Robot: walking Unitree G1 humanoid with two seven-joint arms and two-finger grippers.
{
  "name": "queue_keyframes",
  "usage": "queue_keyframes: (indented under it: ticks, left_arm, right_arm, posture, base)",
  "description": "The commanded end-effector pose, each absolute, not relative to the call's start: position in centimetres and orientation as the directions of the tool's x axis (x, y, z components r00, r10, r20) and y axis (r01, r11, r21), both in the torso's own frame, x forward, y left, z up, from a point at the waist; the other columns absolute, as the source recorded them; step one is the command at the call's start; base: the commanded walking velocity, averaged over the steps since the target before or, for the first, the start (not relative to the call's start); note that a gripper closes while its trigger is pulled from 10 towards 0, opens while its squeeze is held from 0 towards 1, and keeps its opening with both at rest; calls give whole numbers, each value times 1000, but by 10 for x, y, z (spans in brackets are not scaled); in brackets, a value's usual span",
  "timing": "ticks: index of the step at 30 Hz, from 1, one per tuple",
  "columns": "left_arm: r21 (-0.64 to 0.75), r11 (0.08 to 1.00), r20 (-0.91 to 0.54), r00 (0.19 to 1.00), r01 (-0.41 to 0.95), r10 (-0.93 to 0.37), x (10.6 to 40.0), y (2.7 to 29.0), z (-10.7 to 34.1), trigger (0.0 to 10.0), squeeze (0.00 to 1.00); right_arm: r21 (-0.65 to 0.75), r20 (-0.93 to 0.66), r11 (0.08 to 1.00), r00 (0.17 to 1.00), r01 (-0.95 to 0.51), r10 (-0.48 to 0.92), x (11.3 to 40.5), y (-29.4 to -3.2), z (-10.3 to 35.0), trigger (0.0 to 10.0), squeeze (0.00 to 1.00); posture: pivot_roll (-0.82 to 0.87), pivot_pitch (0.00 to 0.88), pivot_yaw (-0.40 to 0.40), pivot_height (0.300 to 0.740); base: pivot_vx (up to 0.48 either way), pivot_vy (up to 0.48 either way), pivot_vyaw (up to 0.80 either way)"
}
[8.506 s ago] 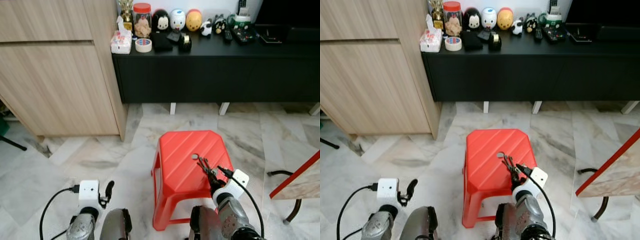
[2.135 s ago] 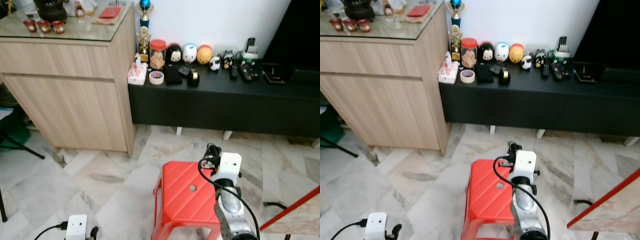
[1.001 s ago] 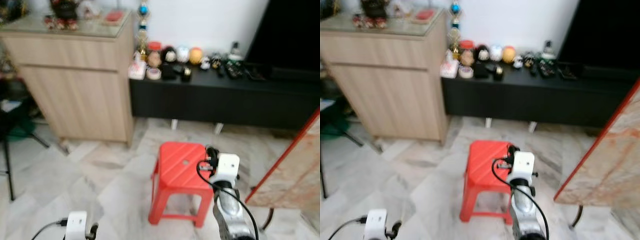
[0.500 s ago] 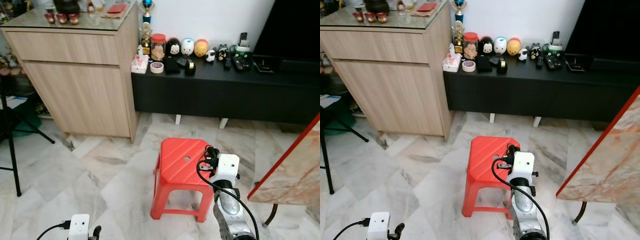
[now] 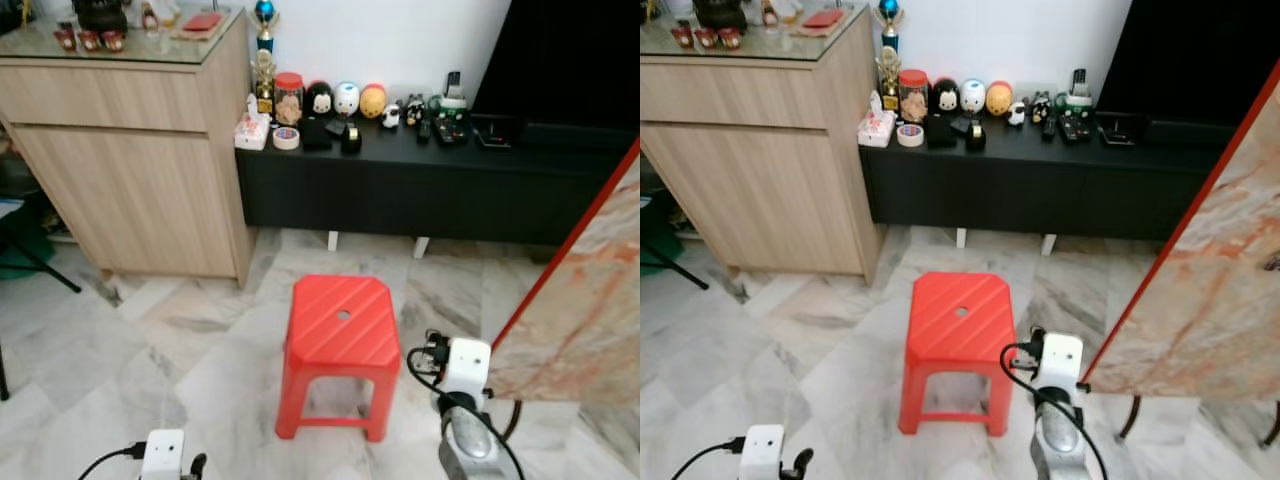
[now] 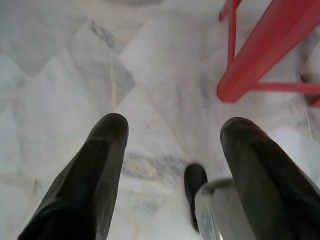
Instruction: Hang keys on a hook
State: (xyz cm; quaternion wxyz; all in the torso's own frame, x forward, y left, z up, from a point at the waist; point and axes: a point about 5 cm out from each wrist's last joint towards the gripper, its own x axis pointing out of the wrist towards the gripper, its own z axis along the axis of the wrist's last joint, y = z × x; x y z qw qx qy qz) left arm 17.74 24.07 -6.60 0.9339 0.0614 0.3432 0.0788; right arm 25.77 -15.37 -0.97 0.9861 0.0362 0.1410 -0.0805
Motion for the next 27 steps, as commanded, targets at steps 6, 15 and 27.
queue_keyframes:
  ticks: [6,15,27]
  left_arm:
    - [155,984,-639,750,-91,170,176,234,-69,10000,0]
    - [150,985,-636,754,-87,163,178,231,-68,10000,0]
    - [149,985,-639,752,-87,163,177,231,-69,10000,0]
  right_arm:
    - [65,-279,964,933,256,-229,257,-172,-8,10000,0]
    - [82,-246,968,946,236,-210,269,-165,1,10000,0]
    - [83,-203,974,960,211,-191,275,-163,9,10000,0]
  posture:
    - [26,42,-50,732]
    - [29,40,-52,732]
    - [25,42,-54,732]
  base:
    - [0,-359,0]
    - [0,-369,0]
    - [0,-369,0]
